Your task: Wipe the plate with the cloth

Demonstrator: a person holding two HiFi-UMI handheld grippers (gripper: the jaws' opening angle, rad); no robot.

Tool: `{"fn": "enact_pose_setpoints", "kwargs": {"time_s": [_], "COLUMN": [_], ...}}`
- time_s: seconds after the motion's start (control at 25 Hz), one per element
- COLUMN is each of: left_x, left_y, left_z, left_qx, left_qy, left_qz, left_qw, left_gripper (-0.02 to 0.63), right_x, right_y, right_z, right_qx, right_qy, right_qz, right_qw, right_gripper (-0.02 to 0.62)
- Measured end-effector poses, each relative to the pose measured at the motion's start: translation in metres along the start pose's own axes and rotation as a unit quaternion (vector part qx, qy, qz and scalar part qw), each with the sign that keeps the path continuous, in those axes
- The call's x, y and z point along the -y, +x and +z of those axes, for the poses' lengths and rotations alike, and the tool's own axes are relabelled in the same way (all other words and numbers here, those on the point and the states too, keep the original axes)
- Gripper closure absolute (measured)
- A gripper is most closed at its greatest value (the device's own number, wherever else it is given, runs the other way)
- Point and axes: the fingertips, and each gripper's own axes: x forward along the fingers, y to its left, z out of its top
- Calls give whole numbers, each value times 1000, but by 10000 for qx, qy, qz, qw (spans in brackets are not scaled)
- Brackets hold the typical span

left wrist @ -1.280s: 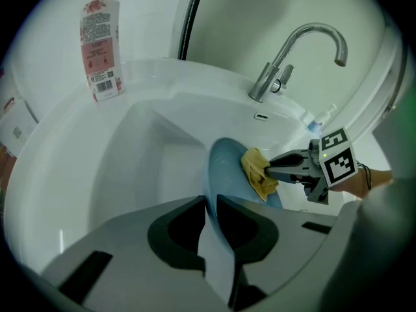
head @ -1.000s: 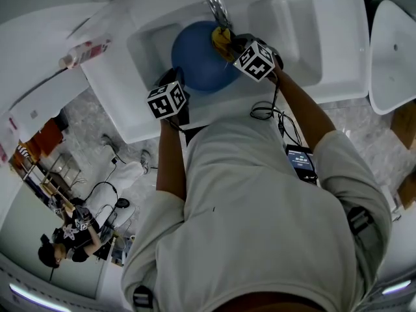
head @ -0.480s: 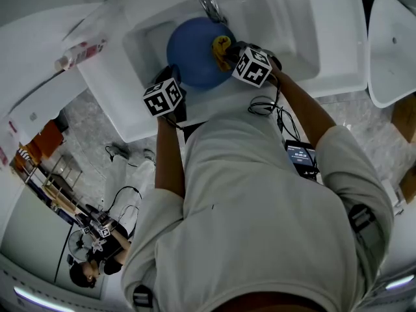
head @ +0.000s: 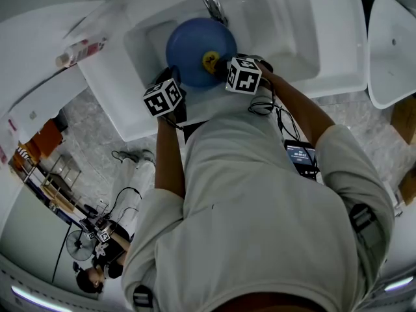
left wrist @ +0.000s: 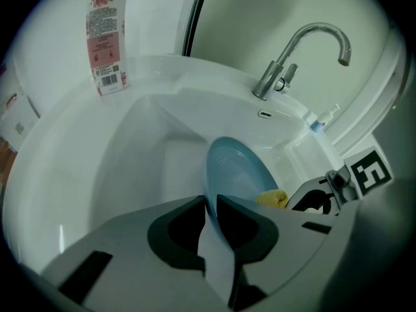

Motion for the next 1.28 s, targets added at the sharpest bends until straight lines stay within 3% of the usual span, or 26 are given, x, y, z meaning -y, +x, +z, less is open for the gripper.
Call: {"fn": "enact_pose_setpoints", "kwargs": {"time_s": [0.28, 0.48, 0.88, 1.28], "left_x": [-3, -3, -1, 2], "left_y": [-3, -4, -8, -11], "left_z": [-3, -4, -3, -7], "left_qx": [29, 68, 198, 174], "left_qy": [-75, -120, -226, -136], "left_qz": [23, 3, -94, -127], "left_qw": [10000, 9999, 9995, 9997], "left_gripper": [535, 535, 534, 529], "right_x": [-32, -40, -8, 48], "right_y": [12, 17, 22, 18], "right_z": [25, 47, 96, 128], "right_qx": [-18, 147, 843, 1259], "right_qy": [-632, -820, -241, 175], "right_qz": [370, 423, 123, -648], "right_qw": [9973, 9956, 9961, 9898], "right_gripper": [548, 548, 548, 548]}}
